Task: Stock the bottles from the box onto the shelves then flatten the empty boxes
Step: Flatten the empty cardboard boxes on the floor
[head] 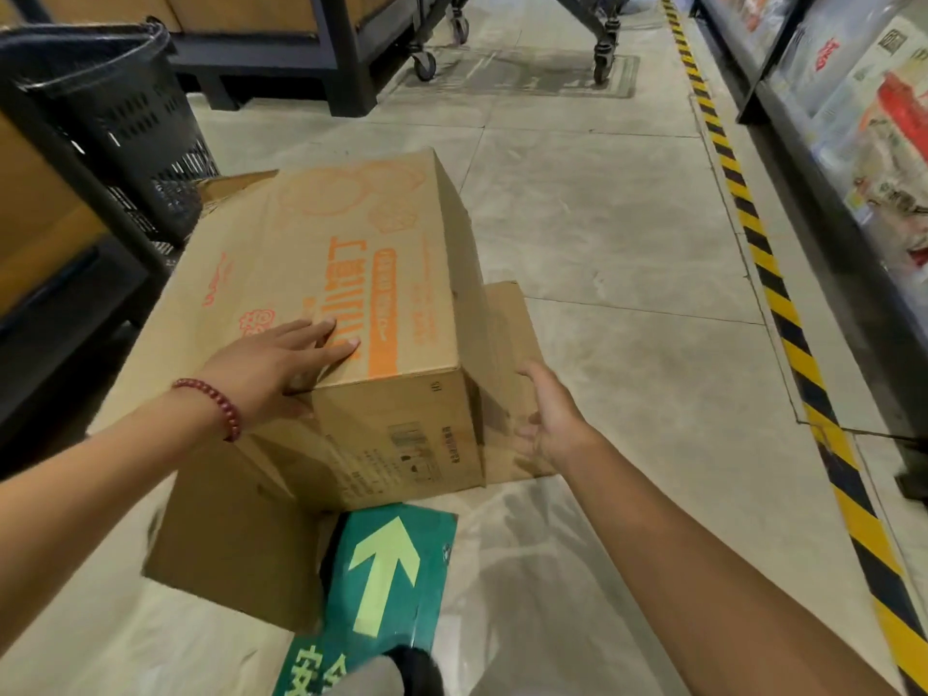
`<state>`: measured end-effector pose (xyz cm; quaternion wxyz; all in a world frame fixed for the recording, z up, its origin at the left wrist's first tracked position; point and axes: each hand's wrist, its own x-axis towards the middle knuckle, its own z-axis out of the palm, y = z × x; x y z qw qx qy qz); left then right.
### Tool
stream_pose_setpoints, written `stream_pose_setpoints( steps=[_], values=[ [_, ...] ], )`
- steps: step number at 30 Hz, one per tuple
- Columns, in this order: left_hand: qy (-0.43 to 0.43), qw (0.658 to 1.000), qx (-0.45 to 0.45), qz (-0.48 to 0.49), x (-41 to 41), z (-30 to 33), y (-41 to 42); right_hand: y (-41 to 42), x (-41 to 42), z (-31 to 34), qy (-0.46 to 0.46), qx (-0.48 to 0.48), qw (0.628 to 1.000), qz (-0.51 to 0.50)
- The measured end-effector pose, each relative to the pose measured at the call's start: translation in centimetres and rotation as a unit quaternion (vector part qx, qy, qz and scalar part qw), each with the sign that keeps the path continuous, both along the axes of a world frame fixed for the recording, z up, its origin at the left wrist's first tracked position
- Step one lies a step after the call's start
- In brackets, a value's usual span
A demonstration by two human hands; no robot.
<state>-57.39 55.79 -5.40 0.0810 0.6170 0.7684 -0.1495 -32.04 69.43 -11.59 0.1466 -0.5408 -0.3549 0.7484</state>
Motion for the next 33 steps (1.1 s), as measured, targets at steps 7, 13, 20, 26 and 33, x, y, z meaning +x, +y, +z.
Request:
stream_pose_setpoints(
  steps=[7, 13, 20, 26, 33],
  values=[
    [0.117, 0.987, 0.007, 0.107, -3.8, 0.2, -2.6, -1.6, -3.0, -2.1, 0.096, -0.141, 0.985, 0.018],
    [-0.005, 0.998, 0.065, 0.002, 2.7, -0.7, 0.6, -3.2, -6.3, -3.8, 0.092, -0.136, 0.983, 0.080],
    [0.009, 0.997, 0.063, 0.034, 5.9, -2.8, 3.2, -2.9, -4.0, -4.5, 0.008, 0.039, 0.995, -0.096],
    [-0.048, 0.987, 0.145, 0.038, 7.1, -1.9, 4.1, -0.9, 0.5, 2.0, 0.199, 0.273, 0.934, -0.113],
    [-0.240, 0.884, 0.382, 0.125, 6.3, -1.9, 1.9, -2.1, -1.4, 2.6, 0.165, 0.274, 0.946, -0.049]
  ],
)
